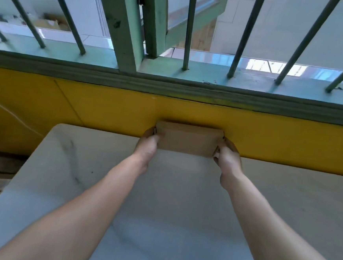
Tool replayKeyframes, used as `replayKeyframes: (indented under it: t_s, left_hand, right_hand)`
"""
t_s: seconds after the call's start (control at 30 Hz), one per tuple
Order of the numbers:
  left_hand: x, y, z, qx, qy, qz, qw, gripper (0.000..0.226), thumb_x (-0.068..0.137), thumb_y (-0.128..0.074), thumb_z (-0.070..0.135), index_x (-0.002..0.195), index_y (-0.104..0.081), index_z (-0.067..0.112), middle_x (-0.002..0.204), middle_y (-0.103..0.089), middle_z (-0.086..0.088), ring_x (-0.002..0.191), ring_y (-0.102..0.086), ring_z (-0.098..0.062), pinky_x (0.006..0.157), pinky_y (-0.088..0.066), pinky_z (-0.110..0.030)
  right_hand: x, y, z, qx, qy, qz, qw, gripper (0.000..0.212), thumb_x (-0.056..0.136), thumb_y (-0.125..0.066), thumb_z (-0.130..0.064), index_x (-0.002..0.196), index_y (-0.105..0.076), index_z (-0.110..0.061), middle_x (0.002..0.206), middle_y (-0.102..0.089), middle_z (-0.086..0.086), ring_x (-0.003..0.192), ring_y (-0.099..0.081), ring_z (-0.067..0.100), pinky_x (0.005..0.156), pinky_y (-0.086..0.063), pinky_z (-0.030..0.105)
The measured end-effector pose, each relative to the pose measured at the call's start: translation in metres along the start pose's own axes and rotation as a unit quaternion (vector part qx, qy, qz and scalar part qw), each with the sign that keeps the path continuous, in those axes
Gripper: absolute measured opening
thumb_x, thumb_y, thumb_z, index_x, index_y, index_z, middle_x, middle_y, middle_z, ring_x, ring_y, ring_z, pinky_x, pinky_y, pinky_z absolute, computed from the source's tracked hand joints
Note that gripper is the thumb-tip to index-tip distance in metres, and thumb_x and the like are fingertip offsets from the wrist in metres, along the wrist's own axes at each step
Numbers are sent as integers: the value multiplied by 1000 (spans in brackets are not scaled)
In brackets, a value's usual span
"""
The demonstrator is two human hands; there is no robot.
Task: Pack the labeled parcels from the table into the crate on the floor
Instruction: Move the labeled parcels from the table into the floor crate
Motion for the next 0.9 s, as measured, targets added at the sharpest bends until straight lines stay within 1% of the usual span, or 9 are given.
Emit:
replayKeyframes:
  t_s: [0.07, 0.13, 0.2, 0.33, 0.47, 0.53, 0.63, 0.77, 0.9]
  left_hand:
    - [-9, 12, -8, -26, 5, 15, 1000, 19, 98, -52, 27, 111, -66, 25, 95, -75, 13, 79, -69, 2, 55, -50, -11]
    - [-22, 25, -19, -66, 22, 39, 997, 21, 100, -51, 33, 113, -60, 19, 101, -70, 7, 92, -65, -5, 75, -53, -19]
    - [-40, 39, -32, -92, 38, 58, 993, 31, 99, -52, 40, 117, -56, 15, 111, -62, 1, 104, -59, -13, 93, -49, -28]
    - [-88, 67, -54, -163, 42, 72, 983, 14, 97, -60, 28, 99, -65, 15, 107, -67, -3, 102, -62, -15, 87, -50, -23]
    - [-147, 99, -71, -204, 32, 34, 978, 19, 98, -55, 14, 113, -67, 11, 100, -76, 3, 91, -69, -6, 83, -54, -18]
    - [-177, 119, -80, -181, 26, -6, 983, 22, 100, -52, 17, 114, -68, 20, 104, -75, 11, 94, -69, -2, 84, -53, -18]
    - [-215, 147, -90, -199, 27, -54, 978, 29, 100, -50, 14, 124, -65, 20, 113, -74, 5, 99, -68, -7, 88, -51, -25]
    - [-260, 175, -85, -276, -20, -99, 956, 39, 92, -53, 7, 131, -60, 12, 124, -69, -6, 106, -68, -13, 89, -55, -25]
    - [-303, 195, -65, -315, -104, -164, 929, 47, 93, -49, 7, 139, -53, 9, 141, -55, -19, 132, -51, -31, 108, -42, -36]
  right_hand:
    - [-15, 3, 13, 25, -15, 14, 999, 30, 98, -45, -42, 123, -59, -31, 129, -60, 4, 113, -57, 27, 105, -45, 47]
    - [-35, 5, 26, 65, -25, 24, 997, 20, 100, -44, -44, 106, -58, -31, 122, -61, 4, 112, -58, 25, 101, -48, 44]
    - [-56, 9, 41, 106, -36, 34, 993, 23, 101, -44, -41, 112, -55, -23, 123, -59, 3, 109, -59, 20, 92, -51, 37]
    - [-110, 15, 72, 159, -53, 52, 984, 22, 98, -55, -29, 108, -59, -9, 111, -62, 10, 101, -62, 21, 83, -52, 34]
    - [-175, 17, 93, 210, -40, 58, 975, 13, 93, -63, -17, 84, -57, -10, 91, -65, 10, 84, -64, 16, 79, -57, 29]
    - [-206, 17, 97, 231, -22, 60, 971, 12, 92, -65, -13, 82, -58, -11, 83, -65, 7, 76, -64, 12, 66, -59, 20]
    - [-250, 17, 103, 254, 7, 37, 966, 4, 91, -64, -9, 88, -64, -11, 78, -68, 4, 64, -66, 5, 60, -56, 16]
    - [-302, 19, 103, 269, 56, -46, 960, 19, 91, -62, -11, 108, -70, -13, 101, -74, 7, 89, -70, 13, 71, -57, 20]
    - [-345, 23, 83, 284, 125, -131, 942, 31, 81, -65, -20, 110, -74, -17, 112, -72, 11, 99, -69, 18, 75, -58, 26]
Point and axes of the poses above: each hand's wrist, its own x-axis towards the middle knuckle, its own y-axis out of the back of the hand, z = x × y, the point moved 3 cm from there along x, towards the middle knuckle
